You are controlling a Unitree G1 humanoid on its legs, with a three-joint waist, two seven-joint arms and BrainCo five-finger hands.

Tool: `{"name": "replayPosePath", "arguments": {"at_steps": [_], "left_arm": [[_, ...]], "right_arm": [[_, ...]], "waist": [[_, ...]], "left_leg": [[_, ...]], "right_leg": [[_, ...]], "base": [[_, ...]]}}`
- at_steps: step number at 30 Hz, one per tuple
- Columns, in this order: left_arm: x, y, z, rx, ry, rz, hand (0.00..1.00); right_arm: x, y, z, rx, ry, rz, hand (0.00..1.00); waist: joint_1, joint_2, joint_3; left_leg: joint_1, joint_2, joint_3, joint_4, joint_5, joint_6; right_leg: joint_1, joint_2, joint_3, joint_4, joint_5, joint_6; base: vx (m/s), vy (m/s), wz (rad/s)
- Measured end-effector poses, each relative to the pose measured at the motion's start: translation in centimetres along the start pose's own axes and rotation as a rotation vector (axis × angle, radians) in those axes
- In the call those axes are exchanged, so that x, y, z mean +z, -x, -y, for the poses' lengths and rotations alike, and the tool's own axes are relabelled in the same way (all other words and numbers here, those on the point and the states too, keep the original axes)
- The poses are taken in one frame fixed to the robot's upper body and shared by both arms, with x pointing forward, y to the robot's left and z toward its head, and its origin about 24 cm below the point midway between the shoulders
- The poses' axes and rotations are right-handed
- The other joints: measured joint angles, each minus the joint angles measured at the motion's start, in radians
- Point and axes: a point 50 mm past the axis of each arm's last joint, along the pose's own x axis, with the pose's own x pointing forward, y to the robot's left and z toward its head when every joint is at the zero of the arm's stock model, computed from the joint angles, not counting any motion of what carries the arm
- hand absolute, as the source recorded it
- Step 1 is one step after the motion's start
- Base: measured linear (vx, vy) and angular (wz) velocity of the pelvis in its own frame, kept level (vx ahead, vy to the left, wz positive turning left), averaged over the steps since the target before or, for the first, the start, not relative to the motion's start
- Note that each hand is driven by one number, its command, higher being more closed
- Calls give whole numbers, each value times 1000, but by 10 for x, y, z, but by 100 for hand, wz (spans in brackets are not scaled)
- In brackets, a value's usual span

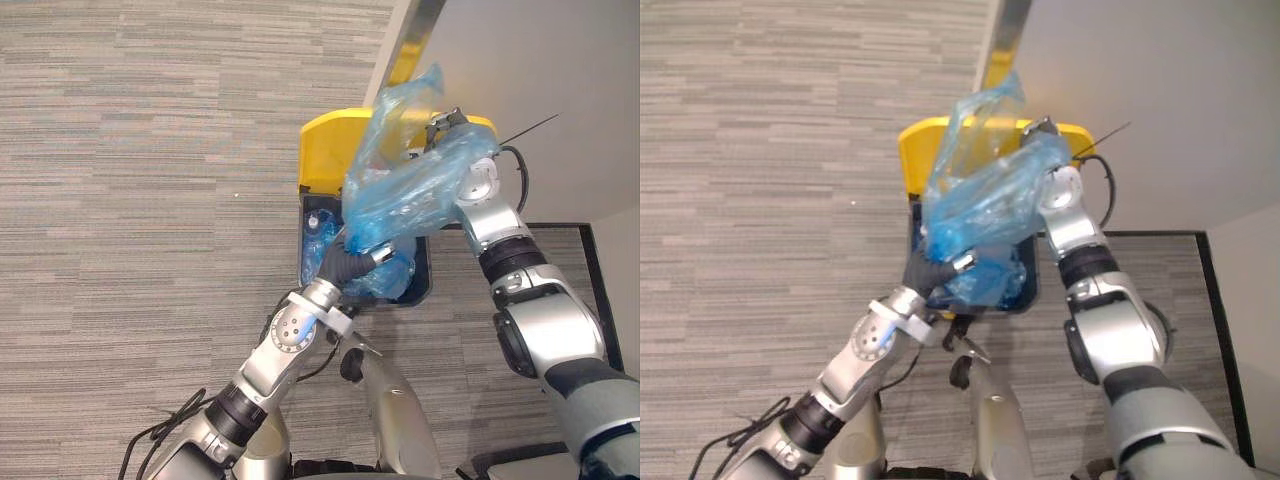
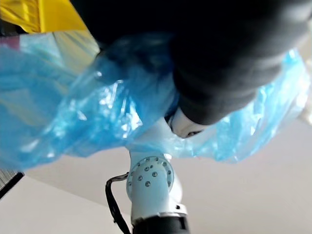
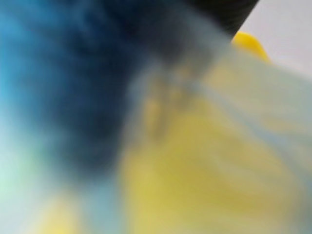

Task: Gather rubbish on tea table into small bin, then transfer packed bag to large trash can.

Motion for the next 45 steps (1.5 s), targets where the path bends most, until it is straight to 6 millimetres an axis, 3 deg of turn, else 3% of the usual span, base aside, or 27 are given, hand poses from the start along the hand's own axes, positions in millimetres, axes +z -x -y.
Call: {"name": "replayPosePath", "arguments": {"at_steps": [3,4,5,6,7,8,9,13,20,21,29,39,45], "left_arm": [[-17,-5,-15,53,-68,-90,100],[-23,-11,-23,75,-108,-125,100],[-23,-13,-25,81,-119,-132,100],[-26,-20,-31,86,-161,-156,100],[-31,-24,-38,101,-206,-199,100],[-33,-26,-44,124,-228,-213,100],[-34,-29,-54,159,-261,-232,100],[-33,-35,-85,282,-327,-298,100],[-25,-39,-100,369,-378,-295,100],[-25,-39,-101,371,-379,-298,0],[-39,-32,-113,395,-455,-410,0],[-26,-40,-118,354,-663,-399,0],[-23,-41,-114,291,-766,-379,0]], "right_arm": [[5,1,-1,2,-1,25,0],[16,1,0,-9,-11,74,0],[20,0,1,-14,-13,88,0],[27,0,3,-25,-19,115,0],[28,1,-1,-19,-26,119,0],[30,1,-4,-14,-43,123,0],[34,1,-8,-7,-63,131,0],[49,6,-22,20,-100,192,0],[79,19,-45,88,-168,317,0],[80,20,-49,100,-167,322,0],[84,23,-60,131,-201,325,0],[86,29,-78,196,-203,330,0],[48,44,-89,235,-210,248,0]], "waist": [[-18,-30,14],[-20,-40,24],[-16,-37,25],[-34,-39,36],[-46,-53,50],[-30,-63,53],[-17,-75,61],[-50,-73,72],[-48,-74,72],[-44,-74,72],[-42,-74,71],[-44,-78,67],[-31,-90,45]], "left_leg": [[-18,12,5,8,0,0],[-55,33,-6,-7,3,5],[-67,46,0,-12,4,5],[-103,57,2,-2,12,-5],[-128,71,-11,12,42,-27],[-139,68,-19,10,51,-22],[-160,70,-15,18,52,-22],[-249,91,-9,83,35,-16],[-298,93,8,136,23,-26],[-303,90,10,137,22,-25],[-312,94,17,142,19,-22],[-264,93,20,128,20,-23],[-195,65,21,70,39,-29]], "right_leg": [[-9,14,3,-21,-8,1],[-44,20,-13,-13,-108,55],[-74,21,-14,29,-105,4],[-143,5,76,213,-26,-157],[-113,19,120,189,5,-161],[-120,32,121,165,20,-146],[-137,42,138,154,36,-161],[-196,48,137,147,58,-145],[-234,38,150,143,92,-134],[-238,35,154,143,92,-133],[-245,33,154,143,93,-134],[-193,32,152,138,92,-134],[-129,15,149,113,91,-132]], "base": [[-85,-74,-12],[-99,-92,-21],[-69,-119,-9],[40,-111,30],[42,-153,18],[42,-134,-21],[-11,-101,-45],[-20,8,-17],[-59,58,-6],[-41,15,0],[-47,1,0],[-64,-8,3],[-58,5,13]]}}
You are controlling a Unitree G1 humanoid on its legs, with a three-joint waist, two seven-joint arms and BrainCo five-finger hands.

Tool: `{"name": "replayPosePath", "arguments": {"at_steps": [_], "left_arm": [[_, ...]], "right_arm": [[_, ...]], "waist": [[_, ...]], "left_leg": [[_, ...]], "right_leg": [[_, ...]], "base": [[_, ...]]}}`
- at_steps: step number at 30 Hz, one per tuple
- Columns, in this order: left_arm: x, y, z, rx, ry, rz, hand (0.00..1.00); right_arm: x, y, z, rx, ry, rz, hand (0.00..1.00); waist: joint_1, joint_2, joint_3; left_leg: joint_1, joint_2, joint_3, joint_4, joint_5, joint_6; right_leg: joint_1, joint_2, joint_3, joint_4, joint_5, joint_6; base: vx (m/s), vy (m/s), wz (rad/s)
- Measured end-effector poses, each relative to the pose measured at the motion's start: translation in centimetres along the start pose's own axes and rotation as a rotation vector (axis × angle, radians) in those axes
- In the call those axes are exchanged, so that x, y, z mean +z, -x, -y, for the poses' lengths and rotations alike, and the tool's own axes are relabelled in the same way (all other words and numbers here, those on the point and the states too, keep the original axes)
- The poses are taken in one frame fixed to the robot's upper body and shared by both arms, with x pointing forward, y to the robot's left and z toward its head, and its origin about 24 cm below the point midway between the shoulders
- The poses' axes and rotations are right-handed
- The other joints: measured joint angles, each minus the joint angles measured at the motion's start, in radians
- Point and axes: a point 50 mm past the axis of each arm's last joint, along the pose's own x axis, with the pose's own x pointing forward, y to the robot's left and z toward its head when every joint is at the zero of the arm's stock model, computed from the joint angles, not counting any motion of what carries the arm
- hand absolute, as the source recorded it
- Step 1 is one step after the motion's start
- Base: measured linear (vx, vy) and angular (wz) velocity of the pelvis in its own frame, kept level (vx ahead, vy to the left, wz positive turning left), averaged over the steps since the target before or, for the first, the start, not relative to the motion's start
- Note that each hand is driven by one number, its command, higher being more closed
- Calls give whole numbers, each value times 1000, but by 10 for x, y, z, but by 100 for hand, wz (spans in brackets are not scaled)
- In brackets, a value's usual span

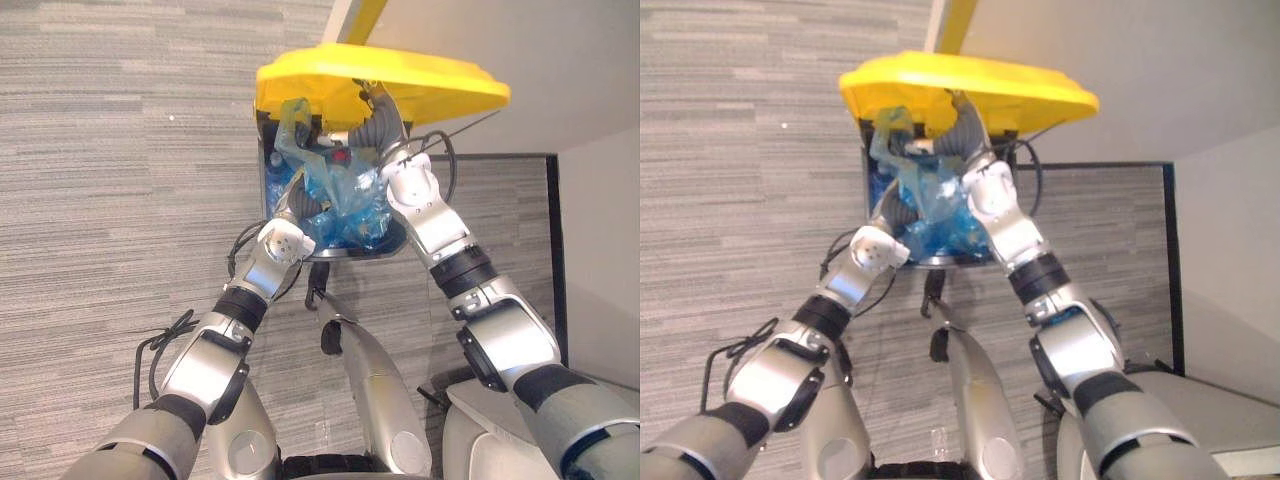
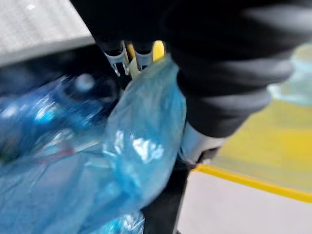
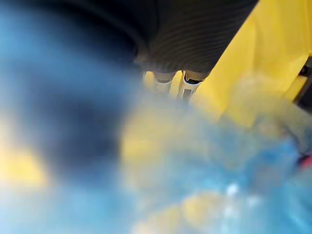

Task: Gather rubbish on tea table into small bin, then transfer packed bag to large trash can.

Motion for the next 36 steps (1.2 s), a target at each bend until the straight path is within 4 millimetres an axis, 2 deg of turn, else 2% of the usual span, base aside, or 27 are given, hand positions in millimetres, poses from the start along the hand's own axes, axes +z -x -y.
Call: {"name": "replayPosePath", "arguments": {"at_steps": [4,6,10,11,13,15,16,17,19,21,23,24,25,26,27,28,29,30,31,32,33,34,36], "left_arm": [[-18,14,-3,8,-1,-21,0],[-40,33,-3,19,40,-66,0],[-106,92,6,24,185,-285,0],[-126,114,10,20,223,-366,0],[-151,147,14,15,261,-479,0],[-172,179,16,19,279,-583,0],[-189,204,17,33,291,-684,0],[-194,211,18,36,293,-715,0],[-217,250,25,75,351,-892,0],[-232,280,35,120,423,-1050,0],[-236,303,48,121,463,-1154,0],[-237,313,56,123,490,-1197,0],[-235,317,65,114,514,-1219,0],[-235,319,65,116,515,-1230,0],[-236,325,67,114,515,-1255,0],[-236,329,69,110,517,-1271,0],[-236,334,70,111,516,-1286,0],[-236,337,69,117,514,-1295,0],[-237,339,70,130,529,-1313,0],[-234,339,78,133,561,-1327,0],[-232,342,83,131,577,-1335,0],[-232,343,82,141,583,-1329,0],[-228,344,93,129,620,-1351,0]], "right_arm": [[-31,18,-5,26,19,-97,0],[-49,30,-7,39,29,-156,0],[-102,71,-3,37,39,-359,0],[-117,85,-1,26,32,-427,0],[-137,107,3,16,40,-515,0],[-150,125,5,15,44,-575,0],[-157,136,2,26,43,-609,0],[-158,139,1,31,44,-617,0],[-166,155,-3,44,46,-658,0],[-174,172,-8,38,16,-706,0],[-183,197,-16,54,5,-771,0],[-186,209,-20,72,13,-800,0],[-192,228,-26,87,0,-854,0],[-198,247,-33,98,-19,-910,0],[-206,277,-44,112,-47,-1006,0],[-210,297,-51,119,-59,-1076,0],[-214,327,-62,123,-88,-1185,0],[-215,337,-64,67,-140,-1224,0],[-217,345,-63,52,-147,-1259,0],[-220,357,-62,32,-145,-1310,0],[-222,366,-61,21,-147,-1351,0],[-223,373,-62,16,-151,-1390,0],[-227,379,-54,-24,-146,-1432,0]], "waist": [[9,-1,-15],[12,1,-19],[15,6,-79],[15,12,-95],[15,23,-120],[18,32,-134],[19,36,-136],[19,36,-136],[23,40,-146],[26,40,-149],[12,42,-150],[12,53,-155],[4,65,-161],[-5,72,-171],[-8,68,-189],[-8,67,-202],[-8,65,-219],[-10,46,-233],[-15,51,-237],[-14,75,-273],[-6,92,-306],[-9,77,-325],[-13,116,-339]], "left_leg": [[58,-25,6,-67,28,-5],[112,-43,11,-118,47,-9],[193,-74,10,-192,69,2],[219,-82,9,-208,72,5],[252,-93,9,-221,70,10],[283,-106,9,-224,68,18],[315,-119,15,-232,68,27],[324,-123,16,-234,70,27],[344,-136,28,-230,69,29],[359,-149,50,-221,67,35],[355,-159,67,-199,64,52],[354,-136,97,-221,80,74],[355,-131,100,-242,101,74],[360,-132,103,-269,121,73],[386,-133,101,-308,146,67],[394,-132,102,-324,158,63],[394,-129,103,-337,163,59],[399,-130,107,-345,169,49],[419,-142,111,-382,186,47],[432,-138,116,-460,222,65],[435,-134,125,-514,250,74],[454,-163,152,-565,293,38],[500,-167,147,-665,349,43]], "right_leg": [[46,-12,-2,-26,0,0],[86,-20,-1,-39,-3,1],[147,-37,-5,-44,-26,11],[169,-43,-5,-44,-33,20],[198,-52,-3,-44,-39,24],[227,-63,1,-41,-44,30],[252,-73,8,-37,-48,38],[259,-77,10,-36,-48,39],[270,-89,25,-30,-40,51],[272,-100,45,-26,-27,68],[261,-113,72,-20,7,114],[242,-111,92,3,27,177],[207,-122,83,166,-81,127],[195,-137,67,308,-166,100],[203,-159,58,473,-268,87],[219,-171,59,546,-311,88],[239,-189,70,608,-352,103],[239,-192,77,608,-374,120],[272,-176,72,541,-384,144],[325,-129,75,389,-395,154],[353,-115,76,304,-421,136],[382,-122,84,246,-468,86],[415,-87,94,167,-416,72]], "base": [[-15,-5,13],[22,-12,15],[34,-11,20],[28,10,18],[8,33,14],[-15,60,9],[-22,51,5],[-38,47,3],[-53,42,-9],[-75,58,-23],[-115,79,-28],[-172,27,-29],[-209,15,-19],[-134,-49,-3],[-47,-49,0],[-35,-131,-6],[-60,-191,-13],[-74,-203,-15],[-38,-220,-26],[-13,-164,-34],[15,-202,-37],[23,-149,-30],[-42,-93,-20]]}}
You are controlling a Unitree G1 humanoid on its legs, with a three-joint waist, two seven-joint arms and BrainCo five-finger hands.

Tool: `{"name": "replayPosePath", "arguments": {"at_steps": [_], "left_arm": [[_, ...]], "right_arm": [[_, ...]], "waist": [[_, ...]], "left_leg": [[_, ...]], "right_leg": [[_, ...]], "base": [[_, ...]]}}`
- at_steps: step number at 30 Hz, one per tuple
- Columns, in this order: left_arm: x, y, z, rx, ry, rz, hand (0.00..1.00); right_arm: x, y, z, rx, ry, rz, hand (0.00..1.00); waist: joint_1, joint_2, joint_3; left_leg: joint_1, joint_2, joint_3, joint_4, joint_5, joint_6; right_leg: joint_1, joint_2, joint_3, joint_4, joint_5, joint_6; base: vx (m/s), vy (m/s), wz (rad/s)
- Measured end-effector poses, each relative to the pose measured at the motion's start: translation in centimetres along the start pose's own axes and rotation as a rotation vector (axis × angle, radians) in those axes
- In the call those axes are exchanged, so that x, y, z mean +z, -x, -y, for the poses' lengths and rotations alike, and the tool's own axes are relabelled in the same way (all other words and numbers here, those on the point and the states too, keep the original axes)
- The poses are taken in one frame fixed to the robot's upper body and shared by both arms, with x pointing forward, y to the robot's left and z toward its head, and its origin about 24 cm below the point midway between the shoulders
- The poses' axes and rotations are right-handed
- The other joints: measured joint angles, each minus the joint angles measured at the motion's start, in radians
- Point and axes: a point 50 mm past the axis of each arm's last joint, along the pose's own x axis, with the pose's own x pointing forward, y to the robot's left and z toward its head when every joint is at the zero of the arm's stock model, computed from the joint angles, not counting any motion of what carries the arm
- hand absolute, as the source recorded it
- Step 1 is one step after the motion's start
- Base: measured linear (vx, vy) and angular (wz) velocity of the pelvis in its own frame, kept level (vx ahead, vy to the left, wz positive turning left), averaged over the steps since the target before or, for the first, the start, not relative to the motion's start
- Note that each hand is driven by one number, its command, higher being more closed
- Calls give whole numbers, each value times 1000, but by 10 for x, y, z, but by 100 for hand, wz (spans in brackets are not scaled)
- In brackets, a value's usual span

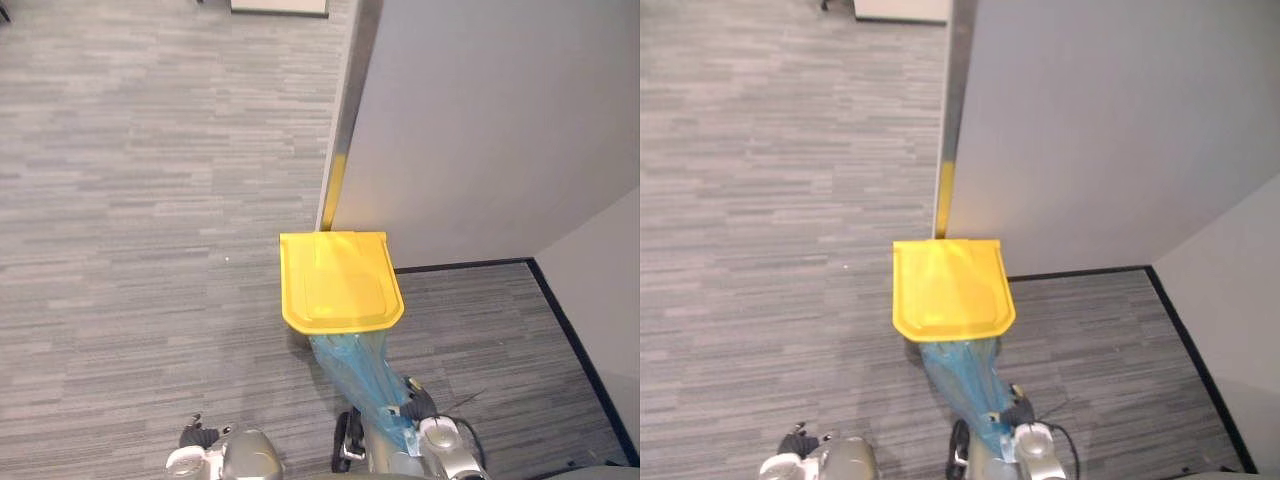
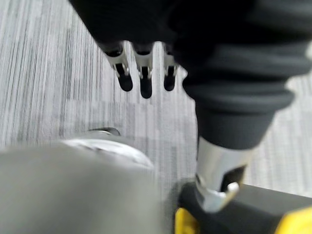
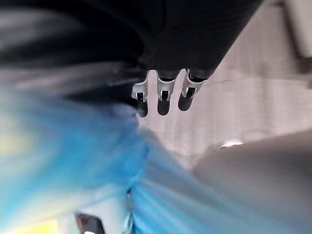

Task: Gather rubbish on tea table into small bin, then transfer packed bag to large trash can.

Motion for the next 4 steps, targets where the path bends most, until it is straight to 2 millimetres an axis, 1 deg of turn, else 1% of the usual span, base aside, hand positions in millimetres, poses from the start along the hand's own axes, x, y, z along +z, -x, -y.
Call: {"name": "replayPosePath", "arguments": {"at_steps": [1,3,4], "left_arm": [[-3,1,5,-11,8,-7,0],[-6,2,8,-24,14,-14,0],[-6,2,8,-24,15,-15,0]], "right_arm": [[-4,0,3,-10,-14,-21,0],[-7,0,6,-22,-34,-40,0],[-7,0,6,-23,-37,-41,0]], "waist": [[-1,17,-14],[-5,31,-23],[-5,31,-24]], "left_leg": [[17,-4,-1,-40,21,11],[42,-15,-14,-78,32,27],[49,-15,-15,-83,33,28]], "right_leg": [[13,9,2,-34,11,9],[38,19,8,-78,31,18],[48,23,9,-96,39,22]], "base": [[-56,-23,-15],[-25,14,-12],[-21,23,-9]]}}
